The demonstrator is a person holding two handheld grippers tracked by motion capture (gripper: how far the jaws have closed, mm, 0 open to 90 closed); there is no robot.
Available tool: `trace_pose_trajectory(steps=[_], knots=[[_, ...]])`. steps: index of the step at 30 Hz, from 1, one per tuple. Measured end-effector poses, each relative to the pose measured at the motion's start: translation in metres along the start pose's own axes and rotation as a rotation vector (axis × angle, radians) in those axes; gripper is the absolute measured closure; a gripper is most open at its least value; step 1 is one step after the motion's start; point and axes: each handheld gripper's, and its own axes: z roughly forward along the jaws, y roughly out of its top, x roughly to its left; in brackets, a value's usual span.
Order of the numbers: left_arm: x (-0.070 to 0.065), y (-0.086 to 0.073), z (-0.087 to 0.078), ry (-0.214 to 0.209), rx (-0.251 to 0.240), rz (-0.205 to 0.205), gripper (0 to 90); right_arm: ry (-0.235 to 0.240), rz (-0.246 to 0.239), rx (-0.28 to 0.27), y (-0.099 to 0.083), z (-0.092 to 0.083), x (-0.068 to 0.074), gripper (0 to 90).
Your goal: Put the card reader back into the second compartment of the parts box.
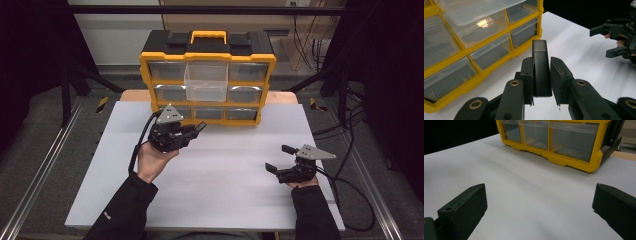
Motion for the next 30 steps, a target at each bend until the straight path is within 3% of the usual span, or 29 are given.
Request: trace_pose_trajectory(steps=[30], knots=[[0.008, 0.033, -0.016, 0.027, -0.032, 0.01, 72.2, 0.002, 0.001, -0.003, 0.0, -0.001, 0.0, 0.3]])
